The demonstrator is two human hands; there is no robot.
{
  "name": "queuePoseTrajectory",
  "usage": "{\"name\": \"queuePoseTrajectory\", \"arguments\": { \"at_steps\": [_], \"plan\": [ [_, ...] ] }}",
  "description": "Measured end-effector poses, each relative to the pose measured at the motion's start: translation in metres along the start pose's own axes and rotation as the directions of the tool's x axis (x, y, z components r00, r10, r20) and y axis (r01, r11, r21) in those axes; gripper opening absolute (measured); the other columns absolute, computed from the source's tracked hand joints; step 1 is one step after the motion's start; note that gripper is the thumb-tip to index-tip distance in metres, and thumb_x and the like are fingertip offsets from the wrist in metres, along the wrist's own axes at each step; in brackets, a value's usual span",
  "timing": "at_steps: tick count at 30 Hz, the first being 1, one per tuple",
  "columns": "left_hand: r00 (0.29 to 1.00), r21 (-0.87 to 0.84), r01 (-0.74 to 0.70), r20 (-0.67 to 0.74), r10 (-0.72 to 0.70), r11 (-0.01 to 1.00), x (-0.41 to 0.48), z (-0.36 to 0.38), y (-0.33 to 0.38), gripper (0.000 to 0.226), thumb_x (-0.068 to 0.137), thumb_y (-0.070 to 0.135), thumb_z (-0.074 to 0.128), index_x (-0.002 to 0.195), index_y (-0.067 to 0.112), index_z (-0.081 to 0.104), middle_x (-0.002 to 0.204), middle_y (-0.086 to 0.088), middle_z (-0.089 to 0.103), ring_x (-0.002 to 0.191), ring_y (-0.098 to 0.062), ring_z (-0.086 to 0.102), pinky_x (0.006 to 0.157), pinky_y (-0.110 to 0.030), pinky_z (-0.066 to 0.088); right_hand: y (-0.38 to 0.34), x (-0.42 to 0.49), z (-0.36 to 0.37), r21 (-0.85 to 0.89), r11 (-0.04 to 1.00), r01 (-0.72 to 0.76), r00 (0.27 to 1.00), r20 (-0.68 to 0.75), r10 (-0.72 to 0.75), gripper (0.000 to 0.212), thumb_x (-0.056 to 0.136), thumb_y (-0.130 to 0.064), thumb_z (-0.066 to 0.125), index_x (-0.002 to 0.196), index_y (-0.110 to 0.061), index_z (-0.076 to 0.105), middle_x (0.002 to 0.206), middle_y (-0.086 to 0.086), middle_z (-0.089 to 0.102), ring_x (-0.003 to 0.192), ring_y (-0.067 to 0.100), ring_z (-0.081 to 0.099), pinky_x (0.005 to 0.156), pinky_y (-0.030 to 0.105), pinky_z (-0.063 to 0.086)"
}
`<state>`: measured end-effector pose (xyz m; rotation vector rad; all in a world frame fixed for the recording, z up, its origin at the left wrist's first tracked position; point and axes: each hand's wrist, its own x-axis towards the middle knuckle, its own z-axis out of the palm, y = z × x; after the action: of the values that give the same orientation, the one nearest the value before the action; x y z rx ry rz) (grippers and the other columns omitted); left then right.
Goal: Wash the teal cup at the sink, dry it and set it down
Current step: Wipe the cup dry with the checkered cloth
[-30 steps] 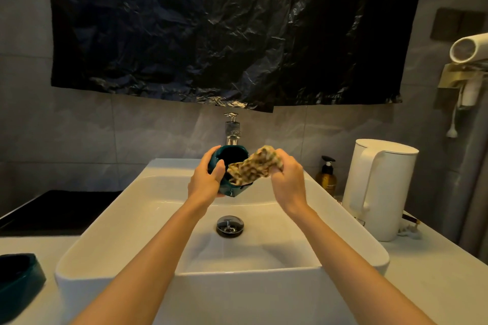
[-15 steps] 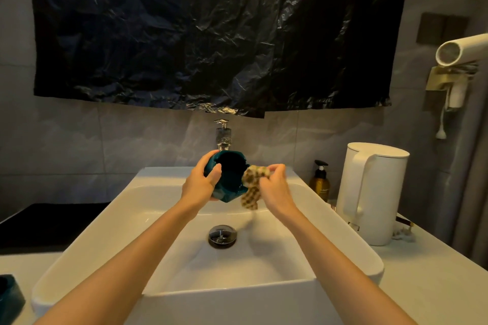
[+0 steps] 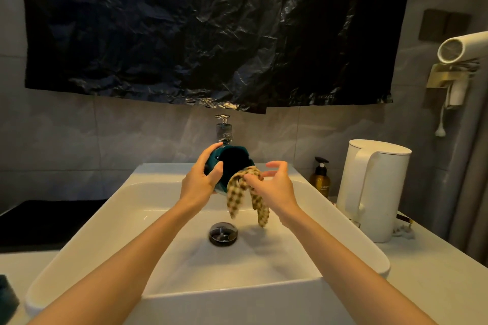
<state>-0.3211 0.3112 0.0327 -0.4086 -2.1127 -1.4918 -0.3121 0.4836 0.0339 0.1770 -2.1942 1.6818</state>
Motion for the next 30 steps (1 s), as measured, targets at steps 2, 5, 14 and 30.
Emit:
{"name": "queuePoseTrajectory", "arguments": {
  "at_steps": [2,5,14,30],
  "plan": [
    [0.998,0.049,-0.057,0.033,0.056,0.997,-0.003,0.004,0.001,0.040,0.095,0.032,0.048,0.130,0.050,0.040,0.122,0.009,0.054,0.108,-0.015,0.055,0.082,-0.039,0.056,0.003,0.001,0.003,-0.071,0.995,-0.068,0.997,0.027,0.070,0.049,0.079,-0.039,0.074,0.112,-0.020,0.043,0.102,-0.002,0.057,0.094,0.013,0.059,0.073,0.024,0.049],
    [0.993,0.124,-0.103,0.067,0.096,0.987,-0.009,0.011,0.002,0.042,0.095,0.030,0.048,0.131,0.050,0.039,0.122,0.008,0.055,0.105,-0.011,0.054,0.085,-0.031,0.054,0.012,0.003,0.008,-0.168,0.981,-0.098,0.994,0.037,0.106,0.025,0.081,-0.034,0.070,0.091,-0.012,0.063,0.091,0.003,0.069,0.087,0.017,0.065,0.080,0.038,0.057],
    [0.987,0.163,-0.135,0.107,0.119,0.977,-0.013,0.023,0.009,0.050,0.091,0.024,0.055,0.135,0.042,0.040,0.125,0.007,0.054,0.109,-0.012,0.052,0.090,-0.031,0.053,0.009,0.000,0.008,-0.343,0.936,0.076,0.967,-0.202,-0.152,0.052,0.080,-0.017,0.075,0.118,-0.023,0.039,0.107,0.004,0.065,0.095,0.018,0.063,0.075,0.023,0.054],
    [0.998,0.128,-0.046,0.053,0.040,0.991,-0.017,0.019,0.008,0.041,0.095,0.028,0.048,0.134,0.039,0.042,0.125,0.001,0.053,0.109,-0.016,0.052,0.087,-0.034,0.055,0.016,0.005,0.011,-0.322,0.945,-0.057,0.997,-0.070,0.037,0.042,0.077,-0.022,0.075,0.105,-0.021,0.044,0.098,-0.001,0.057,0.094,0.019,0.060,0.076,0.031,0.058]
  ]
}}
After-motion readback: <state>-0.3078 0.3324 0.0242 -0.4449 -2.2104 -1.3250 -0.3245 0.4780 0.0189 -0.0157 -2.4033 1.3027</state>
